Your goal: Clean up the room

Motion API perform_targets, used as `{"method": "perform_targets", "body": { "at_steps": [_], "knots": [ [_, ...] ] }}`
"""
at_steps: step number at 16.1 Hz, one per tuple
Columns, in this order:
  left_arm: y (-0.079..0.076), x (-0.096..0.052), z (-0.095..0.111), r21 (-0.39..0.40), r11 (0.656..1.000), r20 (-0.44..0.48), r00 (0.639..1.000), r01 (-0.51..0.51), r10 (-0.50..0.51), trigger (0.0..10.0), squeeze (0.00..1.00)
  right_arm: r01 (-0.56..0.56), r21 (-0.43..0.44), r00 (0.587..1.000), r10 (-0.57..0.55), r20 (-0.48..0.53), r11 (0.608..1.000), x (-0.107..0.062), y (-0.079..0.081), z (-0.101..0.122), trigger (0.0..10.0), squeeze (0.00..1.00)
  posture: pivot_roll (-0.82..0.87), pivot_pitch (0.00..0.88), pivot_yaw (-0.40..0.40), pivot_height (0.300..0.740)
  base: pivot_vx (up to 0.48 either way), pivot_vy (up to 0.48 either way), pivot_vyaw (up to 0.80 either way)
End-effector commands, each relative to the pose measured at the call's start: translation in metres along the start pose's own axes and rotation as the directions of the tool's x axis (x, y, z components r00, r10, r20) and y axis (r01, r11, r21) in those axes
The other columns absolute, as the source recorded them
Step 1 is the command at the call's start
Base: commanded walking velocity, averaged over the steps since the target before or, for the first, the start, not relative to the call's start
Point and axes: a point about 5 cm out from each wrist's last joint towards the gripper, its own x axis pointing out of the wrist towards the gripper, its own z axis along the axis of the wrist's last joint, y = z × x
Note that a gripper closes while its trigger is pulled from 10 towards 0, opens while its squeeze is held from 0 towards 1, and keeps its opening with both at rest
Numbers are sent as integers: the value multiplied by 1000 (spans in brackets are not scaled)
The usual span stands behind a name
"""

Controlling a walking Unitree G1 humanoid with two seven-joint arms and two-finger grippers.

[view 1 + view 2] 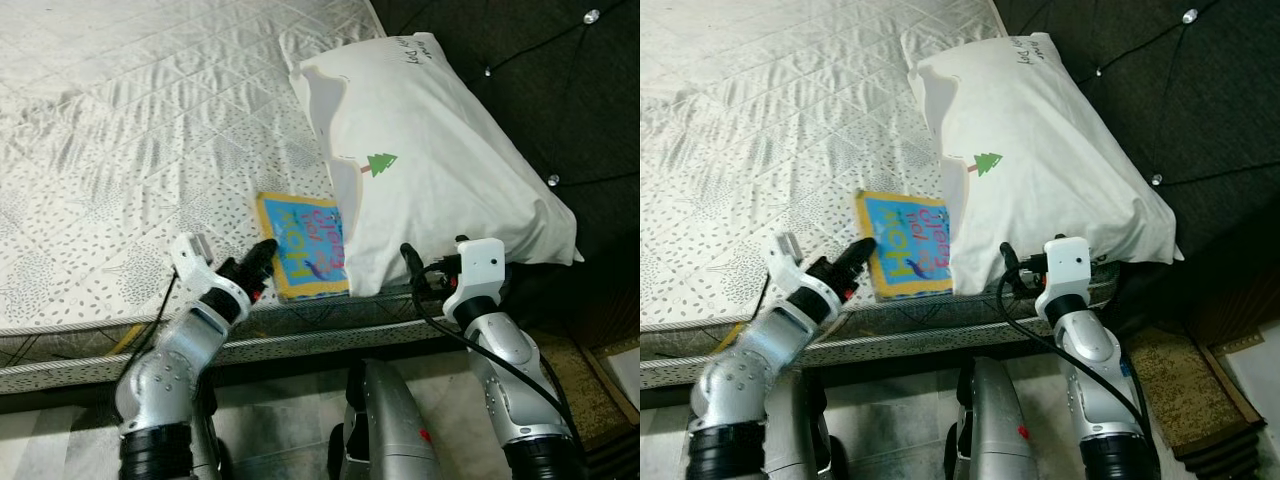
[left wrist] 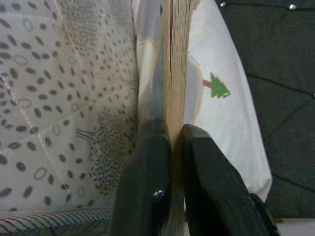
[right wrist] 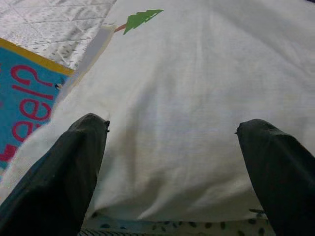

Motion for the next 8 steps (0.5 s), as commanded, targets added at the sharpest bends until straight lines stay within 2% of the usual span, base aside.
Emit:
{"method": "perform_targets", "body": {
  "at_steps": [1, 2, 4, 8],
  "knots": [
    [-10, 2, 2, -13, 998, -11, 998, 61, -61, 10000, 0, 6, -18, 1000, -6, -1, 1000, -3, -7, 0, 10000, 0, -143, 204, -125, 560, 0, 0, 0],
    [-6, 0, 3, -30, 999, -31, 999, 44, -45, 10000, 0, 7, -23, 1000, -7, -3, 1000, -3, -9, 0, 10000, 0, -143, 202, -133, 560, 0, 0, 0],
    [6, -4, 3, -11, 1000, -69, 998, -9, 8, 10000, 0, 3, -28, 1000, -3, -2, 1000, -2, -9, 1, 10000, 0, -144, 203, -135, 560, 0, 0, 0],
    [30, -11, 23, 11, 997, -30, 996, -81, 82, 10000, 0, -8, -51, 1000, 8, 2, 999, -2, -12, 3, 10000, 0, -162, 204, -147, 560, 0, 0, 0]
  ]
}}
